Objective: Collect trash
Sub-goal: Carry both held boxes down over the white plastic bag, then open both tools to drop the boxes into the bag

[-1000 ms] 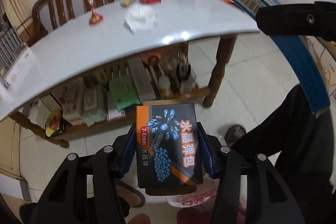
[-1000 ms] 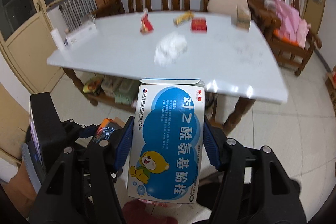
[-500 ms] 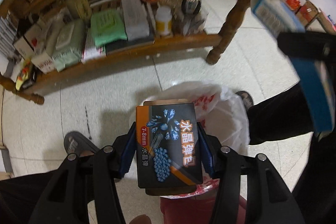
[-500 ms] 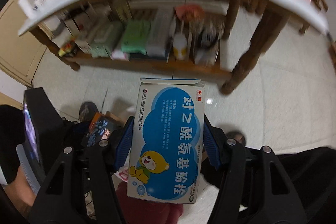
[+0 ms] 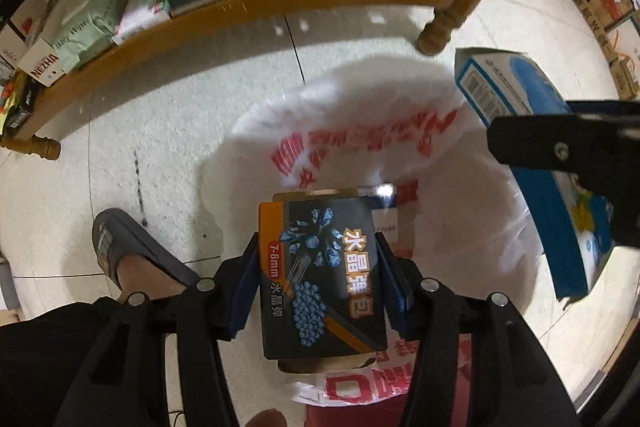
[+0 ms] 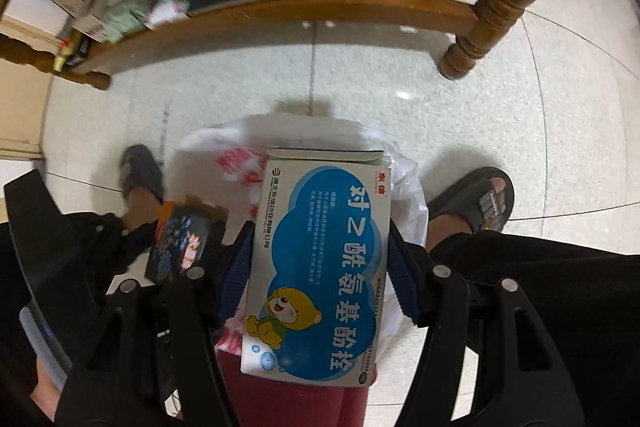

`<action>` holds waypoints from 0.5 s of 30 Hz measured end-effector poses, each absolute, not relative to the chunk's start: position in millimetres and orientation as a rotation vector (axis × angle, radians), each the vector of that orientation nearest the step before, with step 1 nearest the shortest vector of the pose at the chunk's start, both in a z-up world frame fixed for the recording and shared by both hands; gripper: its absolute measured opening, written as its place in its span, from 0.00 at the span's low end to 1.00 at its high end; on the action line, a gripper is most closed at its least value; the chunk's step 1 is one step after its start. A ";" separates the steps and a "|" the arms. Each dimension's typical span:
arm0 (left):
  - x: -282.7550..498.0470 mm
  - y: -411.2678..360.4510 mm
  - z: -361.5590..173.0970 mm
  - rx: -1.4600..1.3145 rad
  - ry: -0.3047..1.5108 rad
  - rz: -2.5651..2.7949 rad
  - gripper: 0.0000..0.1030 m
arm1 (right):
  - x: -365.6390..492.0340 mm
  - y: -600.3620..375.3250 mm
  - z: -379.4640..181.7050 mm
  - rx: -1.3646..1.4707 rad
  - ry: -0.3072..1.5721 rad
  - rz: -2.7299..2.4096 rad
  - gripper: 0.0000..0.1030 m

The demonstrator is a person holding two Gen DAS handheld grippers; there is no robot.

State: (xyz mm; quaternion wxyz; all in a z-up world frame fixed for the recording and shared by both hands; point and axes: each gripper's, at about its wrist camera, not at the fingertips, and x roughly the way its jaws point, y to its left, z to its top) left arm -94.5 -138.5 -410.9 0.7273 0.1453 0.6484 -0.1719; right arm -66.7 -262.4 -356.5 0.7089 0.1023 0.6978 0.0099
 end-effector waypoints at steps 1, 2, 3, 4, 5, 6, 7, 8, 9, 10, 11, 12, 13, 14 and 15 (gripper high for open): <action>-96.0 -139.3 -415.4 0.333 1.434 -0.382 0.51 | -65.7 -263.2 -361.4 0.230 1.559 0.020 0.59; -95.8 -139.1 -418.2 0.329 1.442 -0.383 0.51 | -66.0 -262.9 -366.5 0.222 1.570 0.010 0.59; -95.5 -138.6 -421.4 0.328 1.451 -0.379 0.51 | -65.7 -262.5 -370.4 0.212 1.576 0.002 0.58; -95.0 -137.4 -425.8 0.335 1.458 -0.368 0.51 | -65.5 -261.4 -374.7 0.209 1.586 -0.002 0.58; -94.7 -137.3 -428.3 0.333 1.463 -0.366 0.51 | -65.4 -259.8 -379.8 0.208 1.599 -0.003 0.58; -94.0 -136.4 -431.4 0.324 1.472 -0.365 0.51 | -65.9 -260.5 -382.3 0.202 1.600 -0.005 0.58; -93.0 -134.8 -434.8 0.318 1.479 -0.362 0.51 | -66.0 -260.2 -383.4 0.198 1.600 -0.008 0.58; -92.0 -134.0 -437.1 0.319 1.482 -0.359 0.51 | -66.4 -260.1 -384.9 0.197 1.603 -0.010 0.58; -92.0 -133.7 -438.3 0.321 1.484 -0.358 0.51 | -66.3 -259.5 -386.4 0.195 1.608 -0.010 0.58; -92.0 -133.7 -439.5 0.322 1.486 -0.356 0.51 | -65.7 -259.3 -387.7 0.194 1.610 -0.010 0.58; -92.1 -134.4 -440.2 0.322 1.488 -0.357 0.51 | -65.8 -258.8 -389.0 0.193 1.612 -0.008 0.58; -92.1 -134.6 -440.1 0.323 1.486 -0.357 0.51 | -65.7 -258.3 -389.8 0.193 1.614 -0.007 0.58; -92.5 -134.7 -440.0 0.322 1.485 -0.356 0.51 | -65.7 -258.3 -390.6 0.193 1.616 -0.007 0.58; -92.3 -134.1 -439.8 0.313 1.487 -0.356 0.51 | -65.6 -258.2 -391.5 0.191 1.618 -0.007 0.58; -91.5 -133.2 -440.0 0.309 1.488 -0.355 0.51 | -65.7 -257.7 -391.2 0.192 1.619 -0.007 0.58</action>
